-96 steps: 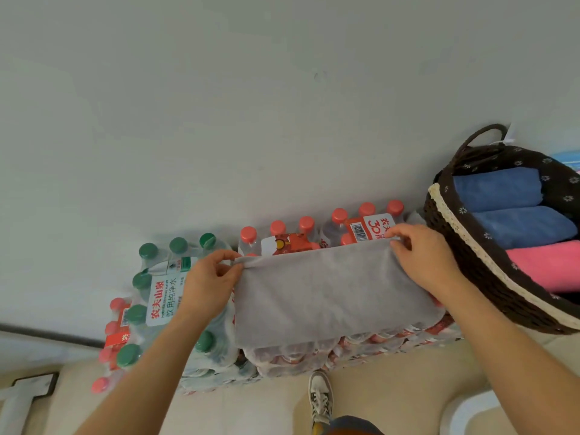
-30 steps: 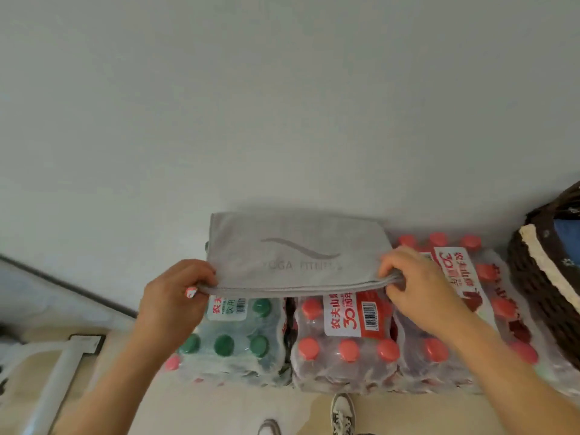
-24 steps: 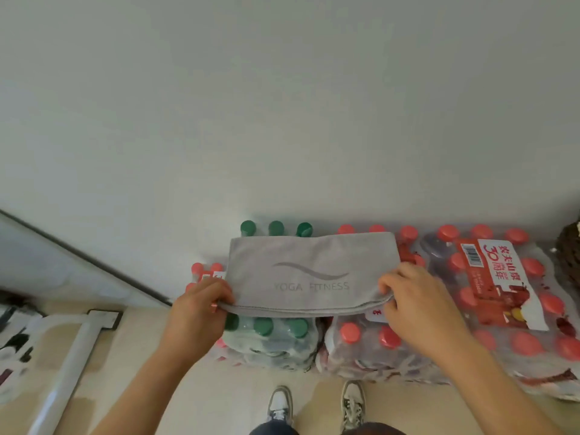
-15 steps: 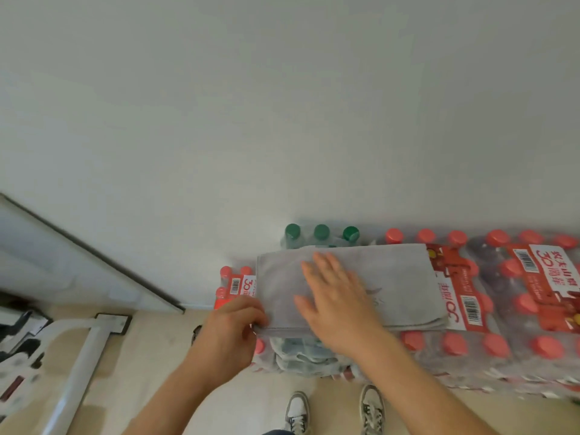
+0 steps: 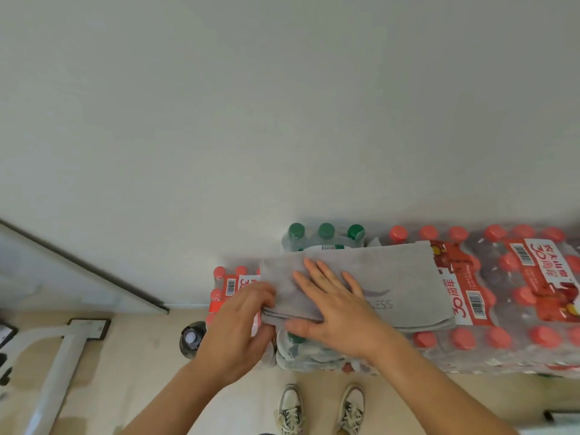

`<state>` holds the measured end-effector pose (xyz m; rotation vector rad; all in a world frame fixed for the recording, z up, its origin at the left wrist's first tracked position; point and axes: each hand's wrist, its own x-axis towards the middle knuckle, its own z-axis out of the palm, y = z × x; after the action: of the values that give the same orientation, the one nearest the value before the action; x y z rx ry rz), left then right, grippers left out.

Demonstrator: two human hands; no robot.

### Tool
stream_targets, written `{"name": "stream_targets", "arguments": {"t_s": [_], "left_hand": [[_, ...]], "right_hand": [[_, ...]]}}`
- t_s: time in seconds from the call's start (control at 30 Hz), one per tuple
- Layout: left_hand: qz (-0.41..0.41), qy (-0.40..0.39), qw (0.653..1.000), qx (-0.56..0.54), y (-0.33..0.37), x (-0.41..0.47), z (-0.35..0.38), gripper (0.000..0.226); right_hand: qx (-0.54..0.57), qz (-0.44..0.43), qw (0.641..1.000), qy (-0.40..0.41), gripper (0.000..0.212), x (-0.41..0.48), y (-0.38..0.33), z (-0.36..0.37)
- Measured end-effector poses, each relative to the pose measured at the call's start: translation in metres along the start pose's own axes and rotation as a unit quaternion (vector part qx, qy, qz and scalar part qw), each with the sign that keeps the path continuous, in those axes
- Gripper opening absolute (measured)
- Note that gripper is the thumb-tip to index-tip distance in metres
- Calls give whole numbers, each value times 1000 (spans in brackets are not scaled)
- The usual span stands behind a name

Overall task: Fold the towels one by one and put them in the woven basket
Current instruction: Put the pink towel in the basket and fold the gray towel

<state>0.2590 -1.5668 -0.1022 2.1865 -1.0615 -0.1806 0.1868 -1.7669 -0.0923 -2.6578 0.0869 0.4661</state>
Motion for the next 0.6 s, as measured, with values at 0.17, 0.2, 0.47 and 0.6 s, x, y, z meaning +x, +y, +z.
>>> {"name": "stream_targets", "arguments": {"t_s": [0.17,0.2,0.47,0.6], "left_hand": [[-46,49,997,-38,26,40,-23,18],[-44,65,996,-38,32,49,-29,17],[-148,142,974,-101,57,76,-59,17],[-311,114,921,-205,43,71,-31,22]], "right_hand": [[-23,29,995,91,74,-36,21,-3],[10,55,990,129,62,-43,28,-7],[443,128,881,108,18,-99,99,-104],[422,190,868,180,29,-67,124,-116]]}}
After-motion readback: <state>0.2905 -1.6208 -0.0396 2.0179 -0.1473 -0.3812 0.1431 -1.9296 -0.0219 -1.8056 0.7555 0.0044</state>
